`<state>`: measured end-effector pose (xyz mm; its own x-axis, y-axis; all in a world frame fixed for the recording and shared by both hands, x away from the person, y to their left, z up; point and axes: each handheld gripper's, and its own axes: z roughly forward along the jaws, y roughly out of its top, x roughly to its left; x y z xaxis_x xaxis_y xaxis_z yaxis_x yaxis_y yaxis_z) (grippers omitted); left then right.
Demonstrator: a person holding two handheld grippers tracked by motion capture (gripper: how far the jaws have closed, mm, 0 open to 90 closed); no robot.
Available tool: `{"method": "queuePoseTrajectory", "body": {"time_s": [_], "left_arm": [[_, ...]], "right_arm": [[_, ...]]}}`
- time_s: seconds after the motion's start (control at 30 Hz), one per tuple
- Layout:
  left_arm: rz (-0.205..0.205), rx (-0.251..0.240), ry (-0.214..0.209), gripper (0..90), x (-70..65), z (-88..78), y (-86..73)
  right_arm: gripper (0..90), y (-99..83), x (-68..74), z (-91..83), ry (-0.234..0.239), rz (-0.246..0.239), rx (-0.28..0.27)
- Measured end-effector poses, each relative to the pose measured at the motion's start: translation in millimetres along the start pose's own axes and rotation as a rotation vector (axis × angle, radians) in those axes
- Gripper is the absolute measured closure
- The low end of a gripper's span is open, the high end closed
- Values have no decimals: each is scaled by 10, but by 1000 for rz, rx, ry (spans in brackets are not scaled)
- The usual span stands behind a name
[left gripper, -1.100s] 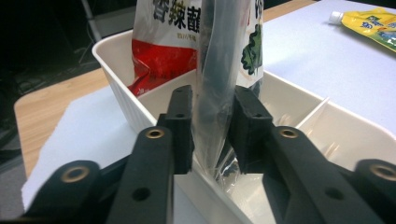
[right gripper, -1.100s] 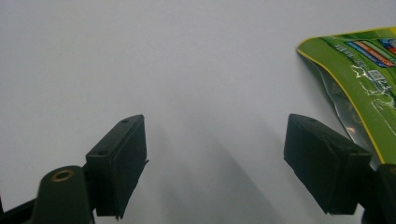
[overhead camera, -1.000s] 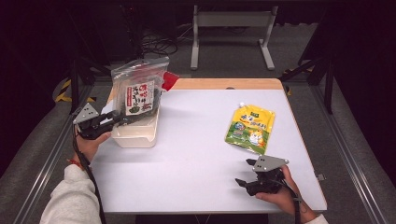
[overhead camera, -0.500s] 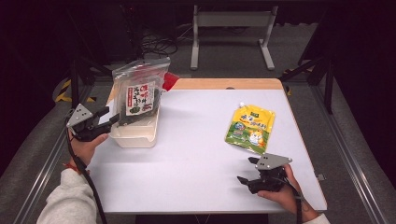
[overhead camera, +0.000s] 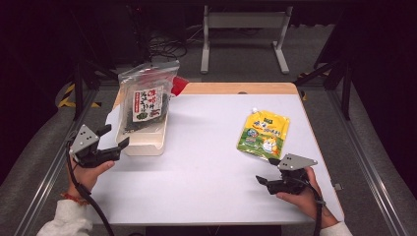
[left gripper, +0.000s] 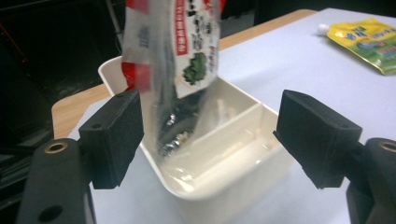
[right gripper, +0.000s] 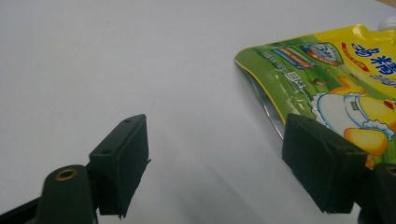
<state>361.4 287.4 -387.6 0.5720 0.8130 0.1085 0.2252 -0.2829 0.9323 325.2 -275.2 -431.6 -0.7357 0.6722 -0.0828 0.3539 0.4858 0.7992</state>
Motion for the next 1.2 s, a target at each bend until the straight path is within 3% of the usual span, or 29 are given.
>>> {"method": "queuePoseTrajectory", "body": {"time_s": [0.13,0.4,0.53,0.63,0.7,0.97,1.1,1.2], "left_arm": [[9,-4,-3,208,-147,-124,-34],[13,6,-84,177,-470,-155,-142],[44,53,-149,174,-692,-79,-222],[81,114,-200,168,-843,-10,-313],[81,139,-231,166,-895,36,-364],[119,192,-274,162,-1041,172,-410],[162,227,-297,161,-1125,265,-422],[189,239,-310,159,-1178,310,-420]], "right_arm": [[239,1,-30,-1,-9,-1,-4],[255,-14,-89,-43,-41,18,-17],[267,-27,-138,-60,-58,40,-27],[281,-15,-177,-83,-73,54,-42],[304,1,-227,-94,-92,67,-56],[311,-8,-510,-42,-165,122,-49],[294,-33,-669,-7,-202,172,-40],[285,-70,-808,26,-228,240,-47]]}}
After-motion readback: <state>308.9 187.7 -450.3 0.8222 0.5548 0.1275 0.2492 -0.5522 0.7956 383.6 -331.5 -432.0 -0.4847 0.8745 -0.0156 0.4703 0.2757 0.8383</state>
